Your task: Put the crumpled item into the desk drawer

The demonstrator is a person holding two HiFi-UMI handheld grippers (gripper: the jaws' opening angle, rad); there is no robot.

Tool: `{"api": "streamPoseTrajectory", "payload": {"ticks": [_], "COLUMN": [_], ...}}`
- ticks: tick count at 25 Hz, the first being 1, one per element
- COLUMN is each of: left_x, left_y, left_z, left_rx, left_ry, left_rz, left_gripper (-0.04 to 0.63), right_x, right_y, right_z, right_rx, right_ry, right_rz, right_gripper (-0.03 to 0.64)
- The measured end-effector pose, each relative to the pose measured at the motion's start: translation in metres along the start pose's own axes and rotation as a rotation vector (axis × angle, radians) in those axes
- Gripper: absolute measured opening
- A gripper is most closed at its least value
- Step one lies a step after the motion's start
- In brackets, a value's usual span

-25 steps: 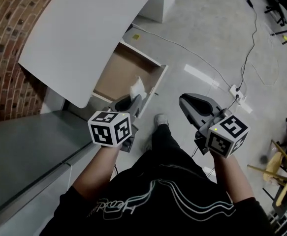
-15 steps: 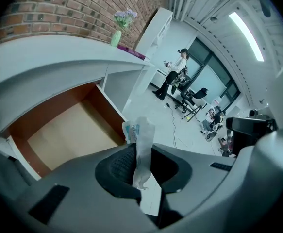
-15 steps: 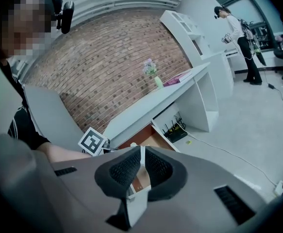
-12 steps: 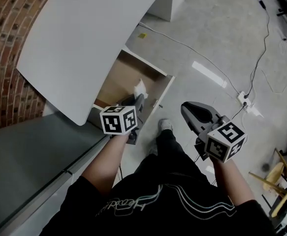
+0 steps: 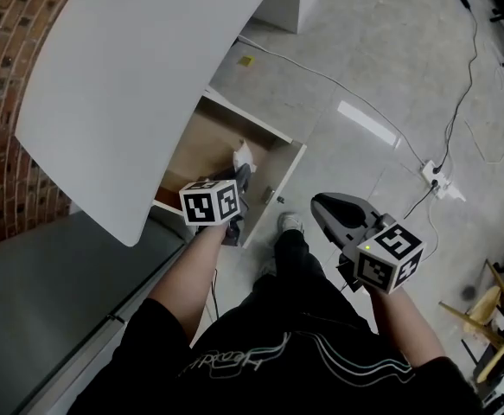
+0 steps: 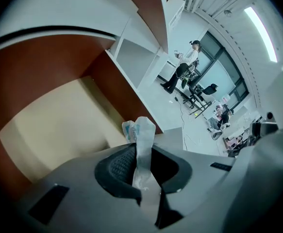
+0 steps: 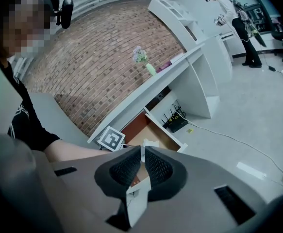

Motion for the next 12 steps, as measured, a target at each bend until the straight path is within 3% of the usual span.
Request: {"api": "streamPoseTrajectory", "payload": {"ticks": [12], "left_x": [-0.057], "left_y": [0.017], "left_z": [0.013], "left_rx": [-0.015], "left_ry": [0.028], "left_rz": [0.036], "left_gripper": [0.064], "right_x": [-0.019], "right_y": [-0.033], "right_z": [0.024], "right_rx": [-0.047], "right_ry": [0.008], "right_rz": [-0.005], "right_gripper": [0.055]}}
Point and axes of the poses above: the fingertips, and each gripper's own axes: x backward along the fingers, y to its left, z out of its underside, the point moved 2 cm from there along x, backward along the fingers, and after that the axes turned 2 degrees about z, right-handed, at the moved point
